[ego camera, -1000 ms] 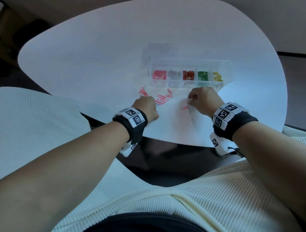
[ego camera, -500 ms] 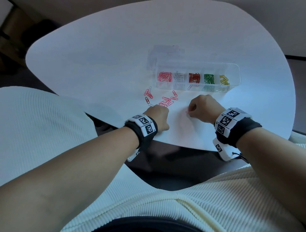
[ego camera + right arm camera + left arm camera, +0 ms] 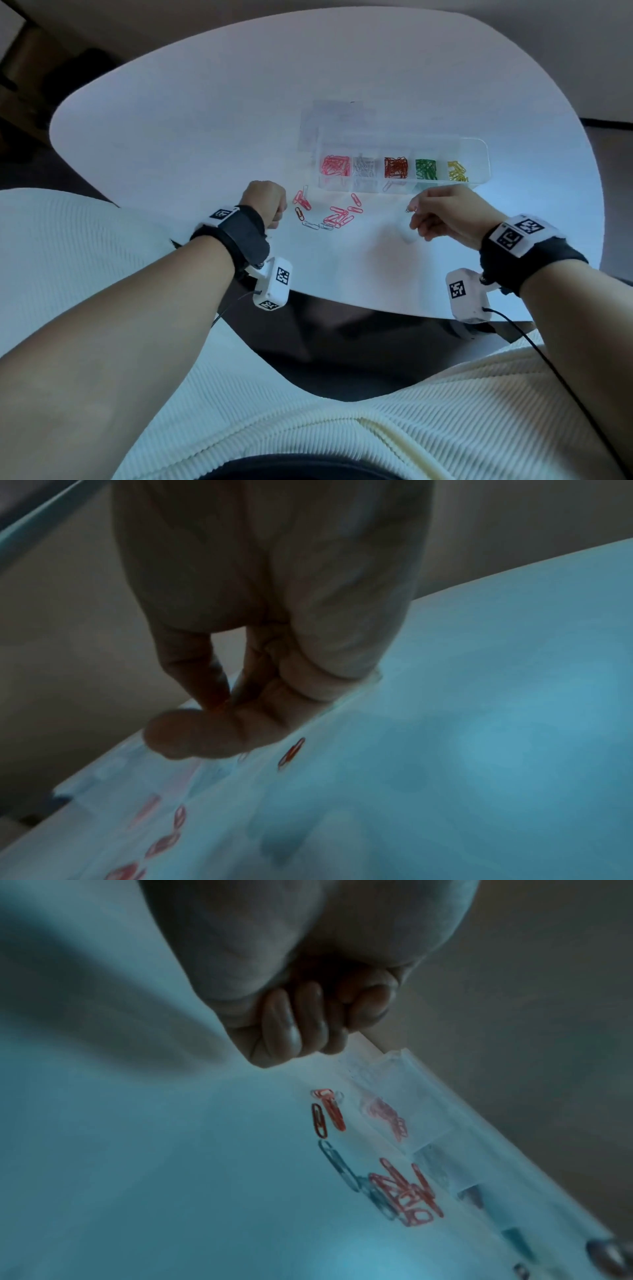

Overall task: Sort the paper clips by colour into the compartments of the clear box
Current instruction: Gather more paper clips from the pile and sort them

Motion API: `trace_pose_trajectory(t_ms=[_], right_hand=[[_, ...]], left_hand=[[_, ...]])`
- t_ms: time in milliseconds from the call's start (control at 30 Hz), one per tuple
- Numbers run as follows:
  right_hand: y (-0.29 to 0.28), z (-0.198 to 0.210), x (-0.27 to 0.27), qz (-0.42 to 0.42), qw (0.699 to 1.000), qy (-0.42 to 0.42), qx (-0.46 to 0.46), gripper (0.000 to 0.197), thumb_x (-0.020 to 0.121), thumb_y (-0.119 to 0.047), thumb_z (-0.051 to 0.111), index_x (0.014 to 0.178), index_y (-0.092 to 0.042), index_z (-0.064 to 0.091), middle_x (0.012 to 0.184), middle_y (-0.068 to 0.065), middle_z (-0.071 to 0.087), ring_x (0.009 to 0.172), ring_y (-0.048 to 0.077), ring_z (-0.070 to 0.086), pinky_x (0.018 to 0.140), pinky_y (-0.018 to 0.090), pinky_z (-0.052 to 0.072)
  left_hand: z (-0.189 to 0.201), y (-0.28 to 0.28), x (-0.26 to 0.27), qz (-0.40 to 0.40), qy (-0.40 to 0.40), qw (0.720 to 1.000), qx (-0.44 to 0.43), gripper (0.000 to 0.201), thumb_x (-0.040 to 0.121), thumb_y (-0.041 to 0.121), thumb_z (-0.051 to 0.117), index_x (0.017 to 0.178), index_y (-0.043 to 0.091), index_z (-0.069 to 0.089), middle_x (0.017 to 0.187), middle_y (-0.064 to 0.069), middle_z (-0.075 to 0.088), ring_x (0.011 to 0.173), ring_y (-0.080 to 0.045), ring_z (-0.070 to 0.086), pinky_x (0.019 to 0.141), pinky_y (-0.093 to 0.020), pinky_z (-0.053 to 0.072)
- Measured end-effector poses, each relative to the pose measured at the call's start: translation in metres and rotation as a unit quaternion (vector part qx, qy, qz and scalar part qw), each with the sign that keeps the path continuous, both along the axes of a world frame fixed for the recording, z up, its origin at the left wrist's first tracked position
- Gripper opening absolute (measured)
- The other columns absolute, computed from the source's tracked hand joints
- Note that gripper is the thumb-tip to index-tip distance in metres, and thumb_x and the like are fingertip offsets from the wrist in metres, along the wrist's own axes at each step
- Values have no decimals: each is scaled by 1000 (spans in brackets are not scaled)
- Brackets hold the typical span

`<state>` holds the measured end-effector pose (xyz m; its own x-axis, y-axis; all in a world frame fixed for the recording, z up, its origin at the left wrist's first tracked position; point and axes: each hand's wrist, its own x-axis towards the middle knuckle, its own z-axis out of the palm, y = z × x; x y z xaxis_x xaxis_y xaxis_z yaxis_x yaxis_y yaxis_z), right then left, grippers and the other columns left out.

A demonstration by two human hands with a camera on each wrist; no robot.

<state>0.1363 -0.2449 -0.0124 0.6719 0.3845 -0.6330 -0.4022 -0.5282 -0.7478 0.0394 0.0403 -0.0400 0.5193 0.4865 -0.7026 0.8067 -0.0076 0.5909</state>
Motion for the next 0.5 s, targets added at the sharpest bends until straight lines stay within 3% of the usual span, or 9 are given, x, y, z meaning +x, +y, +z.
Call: trace_pose_trajectory(t_ms=[67, 133, 233, 300, 333, 400, 500], right_hand=[[-5, 2, 5, -31, 999, 12, 24, 18, 94, -1, 46, 91, 0, 64, 69, 14, 62, 53, 21, 55, 49, 25, 49], [-7, 3, 8, -63, 997, 21, 29, 25, 90, 2, 38, 80, -3, 61, 66, 12, 57, 52, 21, 51, 52, 26, 44], [-6, 0, 10, -103, 993, 45, 40, 24, 78, 2, 31, 67, -8, 49, 64, 8, 42, 53, 20, 36, 52, 28, 28], [-1, -2, 11, -56, 998, -23, -22, 22, 83, -4, 41, 68, -10, 56, 62, 2, 37, 53, 18, 29, 51, 27, 21], [0, -3, 10, 6, 991, -95, -91, 21, 87, -10, 49, 72, -14, 63, 62, 0, 43, 53, 16, 35, 50, 25, 24], [4, -8, 7, 114, 939, -238, -221, 14, 89, -18, 59, 85, -22, 71, 72, -4, 60, 59, 14, 52, 54, 23, 37], [2, -22, 2, 150, 902, -293, -280, 19, 87, -20, 62, 99, -28, 75, 84, 5, 68, 60, 19, 61, 60, 23, 45]], left_hand=[[1, 5, 1, -108, 5, 990, 95, 41, 94, 4, 42, 57, 21, 42, 60, 3, 43, 46, -13, 47, 35, -12, 35], [2, 6, -2, -229, 10, 956, 181, 32, 93, 11, 48, 63, 22, 49, 75, 0, 52, 68, -19, 52, 55, -19, 43], [2, 5, -8, -325, 1, 917, 232, 16, 89, 24, 53, 82, 24, 67, 92, 3, 62, 87, -23, 59, 76, -29, 48], [4, 4, -11, -352, -8, 904, 242, 10, 85, 30, 58, 90, 34, 65, 86, 9, 58, 87, -21, 59, 77, -29, 48], [4, 4, -13, -365, -8, 898, 246, 13, 82, 29, 61, 91, 37, 64, 81, 12, 56, 85, -20, 59, 75, -28, 47], [3, 6, -13, -385, -5, 885, 261, 22, 79, 28, 63, 96, 42, 65, 79, 12, 55, 84, -18, 59, 71, -26, 45], [4, 6, -12, -395, -3, 872, 289, 24, 81, 31, 63, 101, 44, 68, 86, 8, 57, 84, -19, 58, 69, -24, 42]])
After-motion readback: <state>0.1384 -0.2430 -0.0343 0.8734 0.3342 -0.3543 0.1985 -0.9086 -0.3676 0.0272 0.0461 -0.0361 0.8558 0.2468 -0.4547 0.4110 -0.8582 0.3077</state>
